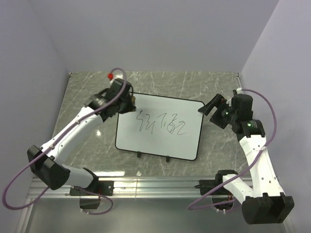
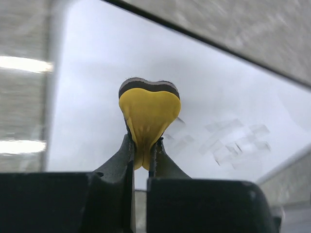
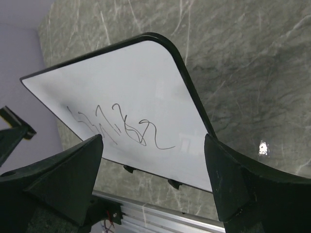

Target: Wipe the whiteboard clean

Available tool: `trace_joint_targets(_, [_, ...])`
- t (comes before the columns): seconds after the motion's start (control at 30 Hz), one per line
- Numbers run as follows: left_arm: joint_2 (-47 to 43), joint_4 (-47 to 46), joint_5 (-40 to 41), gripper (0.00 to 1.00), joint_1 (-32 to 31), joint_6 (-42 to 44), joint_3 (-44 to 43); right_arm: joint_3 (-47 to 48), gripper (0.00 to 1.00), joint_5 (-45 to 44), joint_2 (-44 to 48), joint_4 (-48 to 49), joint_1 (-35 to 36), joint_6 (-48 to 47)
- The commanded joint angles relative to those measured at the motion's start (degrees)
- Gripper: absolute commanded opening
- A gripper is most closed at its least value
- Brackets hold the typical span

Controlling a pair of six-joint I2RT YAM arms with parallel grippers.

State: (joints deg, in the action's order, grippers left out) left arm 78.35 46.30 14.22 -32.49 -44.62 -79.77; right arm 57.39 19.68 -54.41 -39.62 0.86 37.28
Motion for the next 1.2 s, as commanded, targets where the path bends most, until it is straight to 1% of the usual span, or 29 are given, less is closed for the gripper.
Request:
trace_joint_targets(0.0, [0.14, -4.19, 0.64, 0.0, -9.59, -3.28, -0.39, -4.54, 0.9, 2.37, 0.27, 8.58, 0.37, 1.04])
trace_joint_targets(0.03, [1.53, -5.42, 0.64, 0.0, -11.78, -3.45, -0.65, -5.61, 0.9, 2.73, 0.27, 9.63, 0.54, 1.22])
trace_joint_targets(0.07, [3.63, -7.0, 1.33, 0.0, -16.07, -3.89, -1.96, -7.53, 0.89, 3.08, 0.27, 11.56, 0.54, 1.48])
trace_joint_targets(0.1, [3.66, -7.54, 1.51, 0.0, -18.03, -3.89, -1.97, -8.16, 0.89, 3.08, 0.27, 12.19, 0.54, 1.4])
trace_joint_targets(0.13, [6.27, -8.07, 1.51, 0.0, -19.87, -4.07, -3.89, -8.86, 0.89, 3.17, 0.36, 13.06, 0.54, 1.05])
trace_joint_targets(0.17, [7.6, -8.68, 1.69, 0.0, -23.2, -4.07, -5.04, -9.57, 0.89, 3.17, 0.36, 14.64, 0.54, 0.61])
trace_joint_targets(0.23, [11.89, -9.56, 2.13, 0.0, -26.03, -4.07, -8.99, -11.5, 0.89, 3.69, 0.27, 16.75, 0.37, -0.62])
trace_joint_targets(0.27, [13.31, -10.0, 2.39, 0.0, -28.31, -3.98, -10.31, -13.07, 0.89, 3.87, 0.27, 19.46, 0.19, -0.97])
trace_joint_targets(0.3, [14.54, -10.35, 2.83, 0.0, -29.2, -3.98, -12.67, -13.87, 0.88, 4.13, 0.45, 21.05, 0.02, -0.98])
trace_joint_targets(0.37, [17.62, -11.14, 2.92, 0.0, -30.87, -3.98, -14.36, -16.41, 0.88, 5.28, 0.71, 25.53, -0.6, -1.24])
trace_joint_targets(0.47, [19.56, -13.95, 2.4, 0.0, -31.75, -4.16, -15.07, -18.79, 0.86, 6.07, 0.01, 28.27, -0.6, -3.43])
trace_joint_targets(0.53, [19.92, -16.59, 2.22, 0.0, -31.93, -4.25, -13.67, -20.11, 0.82, 6.59, -0.34, 29.33, -0.6, -4.58])
trace_joint_targets(0.57, [20.0, -17.55, 2.13, 0.0, -32.37, -4.16, -13.05, -21.16, 0.81, 7.12, -0.52, 30.03, -1.99, -6.06])
trace_joint_targets(0.6, [20.09, -18.52, 2.04, 0.0, -32.46, -4.16, -11.39, -21.52, 0.78, 7.39, -0.43, 30.3, -2.18, -6.95])
trace_joint_targets(0.67, [20.35, -20.81, 1.78, 0.0, -32.9, -4.33, -10.15, -22.83, 0.75, 8.17, -0.34, 31.0, -2.97, -8.88])
trace_joint_targets(0.77, [21.41, -24.23, 1.69, 0.0, -33.6, -3.98, -8.22, -24.68, 0.69, 10.37, 0.27, 33.54, -3.5, -8.02])
trace_joint_targets(0.8, [22.37, -24.94, 1.52, 0.0, -33.78, -3.81, -7.78, -24.95, 0.66, 10.72, 0.53, 33.64, -3.59, -7.66])
trace_joint_targets(0.97, [25.62, -30.29, 0.9, 0.0, -34.22, -4.86, -6.37, -28.2, 0.61, 12.22, 2.82, 35.22, -3.85, -6.17])
trace_joint_targets(1.13, [29.31, -33.47, 2.39, 0.0, -34.22, -7.58, -5.31, -29.96, 0.47, 13.98, 4.23, 34.96, -3.76, -5.72])
trace_joint_targets(1.17, [30.02, -33.73, 2.57, 0.0, -34.22, -7.85, -5.57, -30.14, 0.38, 14.07, 4.4, 34.87, -3.76, -5.72])
